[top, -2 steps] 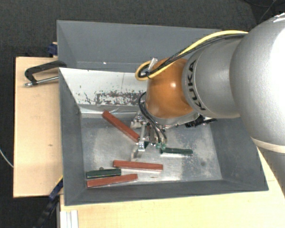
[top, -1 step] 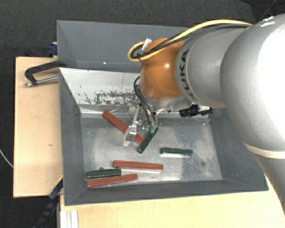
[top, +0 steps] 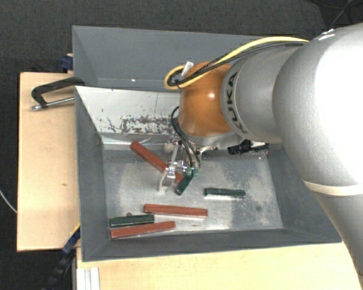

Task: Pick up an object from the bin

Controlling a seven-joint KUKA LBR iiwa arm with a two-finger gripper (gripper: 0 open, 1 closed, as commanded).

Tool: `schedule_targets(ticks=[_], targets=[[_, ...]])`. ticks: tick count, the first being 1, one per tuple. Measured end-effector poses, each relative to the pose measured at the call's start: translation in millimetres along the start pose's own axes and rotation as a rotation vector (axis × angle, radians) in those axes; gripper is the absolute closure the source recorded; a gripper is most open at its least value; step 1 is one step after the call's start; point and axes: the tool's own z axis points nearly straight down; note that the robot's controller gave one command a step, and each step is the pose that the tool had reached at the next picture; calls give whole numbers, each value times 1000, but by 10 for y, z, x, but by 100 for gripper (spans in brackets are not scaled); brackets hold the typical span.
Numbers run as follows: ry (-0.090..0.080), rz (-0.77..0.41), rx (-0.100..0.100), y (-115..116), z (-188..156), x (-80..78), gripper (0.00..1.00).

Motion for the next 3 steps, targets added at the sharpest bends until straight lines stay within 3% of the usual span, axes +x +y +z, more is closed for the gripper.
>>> schedule_targets(ticks=[1,3], targets=[[-3,-1,-1,23,-90,5,100],[1,-1,0,18,-127,16,100]])
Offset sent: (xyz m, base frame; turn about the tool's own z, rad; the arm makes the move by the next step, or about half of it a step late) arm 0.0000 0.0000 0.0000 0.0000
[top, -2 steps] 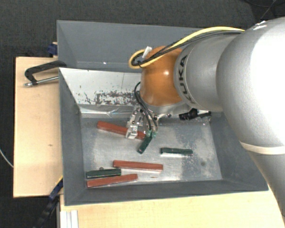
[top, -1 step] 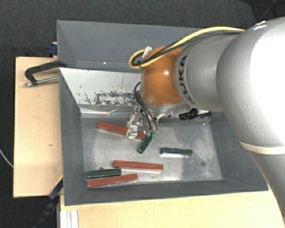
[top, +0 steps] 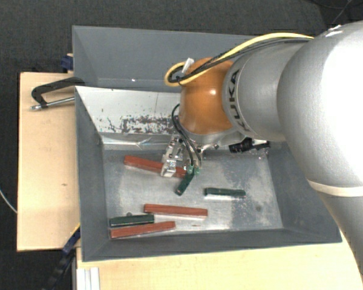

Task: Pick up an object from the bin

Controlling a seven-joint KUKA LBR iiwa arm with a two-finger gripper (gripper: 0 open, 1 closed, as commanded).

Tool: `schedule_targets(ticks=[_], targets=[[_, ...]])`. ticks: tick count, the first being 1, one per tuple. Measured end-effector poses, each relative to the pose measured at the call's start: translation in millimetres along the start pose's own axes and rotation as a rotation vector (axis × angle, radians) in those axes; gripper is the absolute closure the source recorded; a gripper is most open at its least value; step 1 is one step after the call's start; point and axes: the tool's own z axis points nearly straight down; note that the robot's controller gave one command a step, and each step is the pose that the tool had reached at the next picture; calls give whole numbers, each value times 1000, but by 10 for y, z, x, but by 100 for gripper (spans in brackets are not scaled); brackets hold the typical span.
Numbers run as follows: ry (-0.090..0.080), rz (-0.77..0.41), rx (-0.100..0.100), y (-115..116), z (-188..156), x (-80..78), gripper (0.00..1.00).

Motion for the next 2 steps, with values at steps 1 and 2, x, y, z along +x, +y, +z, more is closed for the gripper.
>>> schedule_targets(ticks=[1,2], targets=[[2,0,1,-1,-159,6,100],[-4,0,-2,7,-283,-12,100]])
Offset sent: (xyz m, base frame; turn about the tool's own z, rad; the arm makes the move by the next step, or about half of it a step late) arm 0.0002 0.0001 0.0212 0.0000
